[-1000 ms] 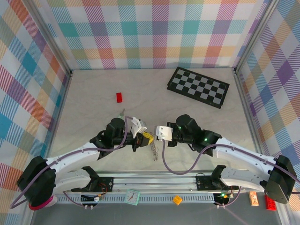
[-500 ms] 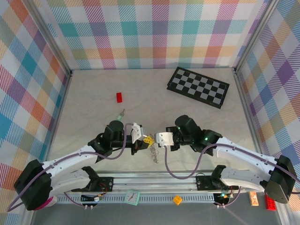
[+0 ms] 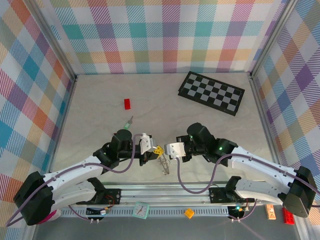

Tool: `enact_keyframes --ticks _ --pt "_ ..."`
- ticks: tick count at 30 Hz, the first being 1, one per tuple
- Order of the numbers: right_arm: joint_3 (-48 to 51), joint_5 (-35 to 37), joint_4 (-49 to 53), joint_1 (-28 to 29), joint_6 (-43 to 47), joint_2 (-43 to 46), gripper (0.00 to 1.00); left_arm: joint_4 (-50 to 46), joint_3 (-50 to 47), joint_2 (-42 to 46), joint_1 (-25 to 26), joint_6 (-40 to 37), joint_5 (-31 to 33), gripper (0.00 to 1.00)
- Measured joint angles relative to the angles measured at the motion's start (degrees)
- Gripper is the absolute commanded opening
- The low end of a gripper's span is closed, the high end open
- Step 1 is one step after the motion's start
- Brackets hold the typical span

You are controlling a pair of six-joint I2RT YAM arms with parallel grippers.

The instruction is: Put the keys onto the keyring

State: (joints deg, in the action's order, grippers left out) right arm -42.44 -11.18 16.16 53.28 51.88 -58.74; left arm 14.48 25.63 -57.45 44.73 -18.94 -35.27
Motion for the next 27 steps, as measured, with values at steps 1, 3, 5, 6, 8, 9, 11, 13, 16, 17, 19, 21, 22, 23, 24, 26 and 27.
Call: enact_keyframes --ticks 1,3,5,6,8,9,11,13,16,17,19,21,22,23,24,26,27 --pt "0.0 -0.1 -0.2 0.0 0.0 0.1 0.0 -0.1 0.0 -0.2 0.0 0.0 0.0 0.0" --pt "0.0 -0.5 -0.4 0.0 -0.2 0.1 0.0 -0.1 0.0 -0.3 0.0 0.0 0.0 0.0" --pt "0.0 -0.9 -0.6 0.0 -0.3 0.1 0.0 -0.1 0.0 -0.3 0.0 0.0 0.0 0.0" --pt "0.0 -1.2 -0.7 0.0 -0.4 0.1 0.0 -0.2 0.0 -0.3 0.0 0.0 0.1 0.0" --pt "0.0 -1.5 -0.7 0.1 -0.4 0.1 0.0 -0.2 0.0 -0.4 0.0 0.0 0.2 0.0" --pt "0.0 -1.5 -0.7 0.2 -0.4 0.1 0.0 -0.2 0.0 -0.4 0.0 0.0 0.2 0.0" --pt "0.0 -1.5 -0.7 0.5 -0.4 0.0 0.0 -0.3 0.0 -0.6 0.0 0.0 0.3 0.0" --pt "0.0 -1.5 -0.8 0.7 -0.3 -0.1 0.0 -0.4 0.0 -0.6 0.0 0.0 0.4 0.0" --pt "0.0 -1.3 -1.1 0.9 -0.3 -0.5 0.0 -0.4 0.0 -0.6 0.0 0.0 0.4 0.0" --pt "0.0 -1.3 -1.1 1.0 -0.3 -0.6 0.0 -0.4 0.0 -0.7 0.0 0.0 0.4 0.0" --pt "0.0 -1.2 -1.1 1.1 -0.3 -0.9 0.0 -0.4 0.0 -0.8 0.0 0.0 0.4 0.0" --pt "0.0 -0.8 -1.2 1.4 -0.3 -1.0 0.0 -0.4 0.0 -0.8 0.0 0.1 0.4 0.0" --pt "0.0 -0.6 -1.2 1.5 -0.3 -1.1 0.0 -0.4 0.0 -0.8 0.0 0.1 0.4 0.0" --pt "0.0 -0.3 -1.2 1.6 -0.3 -1.2 0.0 -0.4 0.0 -0.8 0.0 0.2 0.4 0.0" --pt "0.0 -0.2 -1.3 1.6 -0.3 -1.2 0.0 -0.4 0.0 -0.8 0.0 0.2 0.4 0.0" --pt "0.0 -0.2 -1.4 1.6 -0.3 -1.2 0.0 -0.4 0.0 -0.9 0.0 0.3 0.4 0.0" --pt "0.0 -0.2 -1.4 1.6 -0.3 -1.2 0.0 -0.4 0.0 -0.9 0.0 0.5 0.4 0.0"
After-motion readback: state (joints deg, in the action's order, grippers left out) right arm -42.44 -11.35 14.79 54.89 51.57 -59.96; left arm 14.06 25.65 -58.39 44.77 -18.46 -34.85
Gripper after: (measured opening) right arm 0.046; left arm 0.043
